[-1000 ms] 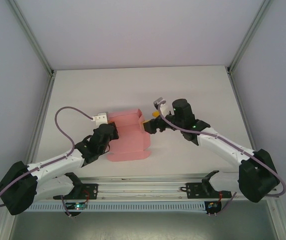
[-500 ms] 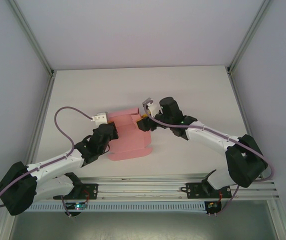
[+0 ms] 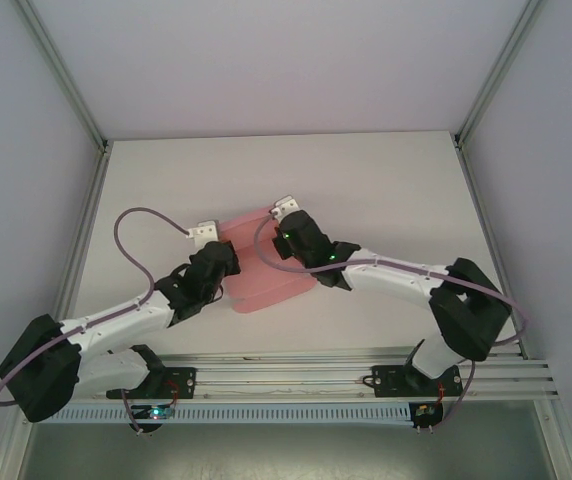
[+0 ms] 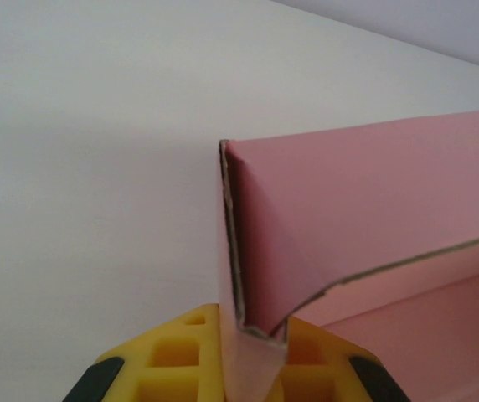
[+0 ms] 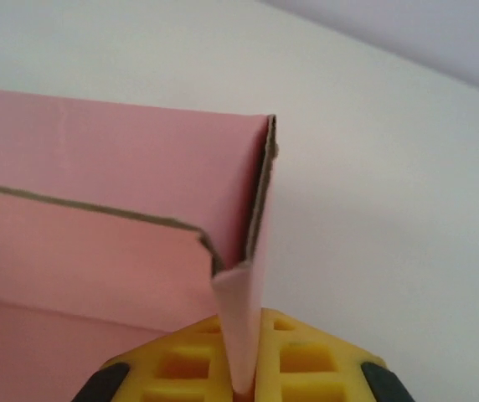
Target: Assemble paper box
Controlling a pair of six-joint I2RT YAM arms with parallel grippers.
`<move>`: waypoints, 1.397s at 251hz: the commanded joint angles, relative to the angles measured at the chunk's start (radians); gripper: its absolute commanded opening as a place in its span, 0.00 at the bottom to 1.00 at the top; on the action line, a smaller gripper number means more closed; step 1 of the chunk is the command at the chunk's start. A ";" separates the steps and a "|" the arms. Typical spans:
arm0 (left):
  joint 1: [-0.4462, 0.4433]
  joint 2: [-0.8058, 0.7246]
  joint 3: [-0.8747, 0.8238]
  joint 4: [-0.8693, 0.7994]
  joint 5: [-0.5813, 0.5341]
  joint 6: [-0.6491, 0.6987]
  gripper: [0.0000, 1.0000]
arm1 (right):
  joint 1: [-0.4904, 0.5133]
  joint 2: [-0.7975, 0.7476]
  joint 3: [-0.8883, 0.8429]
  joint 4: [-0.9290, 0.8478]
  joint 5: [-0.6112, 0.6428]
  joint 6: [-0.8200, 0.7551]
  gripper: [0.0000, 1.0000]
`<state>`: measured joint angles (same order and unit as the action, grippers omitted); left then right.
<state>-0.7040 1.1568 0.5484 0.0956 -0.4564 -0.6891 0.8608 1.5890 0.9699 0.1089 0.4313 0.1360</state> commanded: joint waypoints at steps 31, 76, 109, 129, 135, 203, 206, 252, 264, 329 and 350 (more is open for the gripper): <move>-0.003 0.013 0.109 -0.200 -0.127 -0.171 0.00 | -0.015 0.129 0.158 -0.289 0.707 0.194 0.10; -0.003 0.008 0.126 -0.300 -0.184 -0.243 0.00 | -0.023 0.086 0.110 -0.234 0.820 0.235 0.12; -0.003 0.001 0.121 -0.295 -0.179 -0.239 0.00 | -0.054 -0.010 -0.059 0.118 0.521 0.111 0.16; -0.003 -0.002 0.110 -0.260 -0.153 -0.222 0.00 | -0.102 -0.082 -0.162 0.263 0.145 0.138 0.24; -0.002 -0.001 0.108 -0.247 -0.146 -0.216 0.00 | -0.112 -0.095 -0.190 0.315 0.052 0.132 0.22; -0.003 -0.003 0.099 -0.152 -0.085 -0.127 0.00 | -0.126 -0.197 -0.331 0.512 -0.573 -0.004 0.65; -0.003 -0.003 0.099 -0.150 -0.084 -0.124 0.00 | -0.127 -0.204 -0.335 0.509 -0.583 -0.004 0.69; 0.019 0.008 0.143 -0.182 -0.015 0.041 0.00 | -0.174 -0.402 -0.408 0.440 -0.594 0.094 0.98; 0.048 0.030 0.193 -0.252 0.049 0.118 0.00 | -0.193 -0.466 -0.414 0.364 -0.549 0.128 0.98; 0.188 0.211 0.519 -0.636 0.412 0.615 0.00 | -0.350 -0.721 -0.397 -0.187 -0.326 0.398 0.98; 0.194 0.268 0.634 -0.787 0.535 0.828 0.00 | -0.389 -0.769 -0.401 -0.274 -0.374 0.385 0.98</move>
<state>-0.5209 1.3708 1.0451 -0.4084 -0.1364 -0.2535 0.5186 0.8730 0.5671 0.1020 0.0570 0.4446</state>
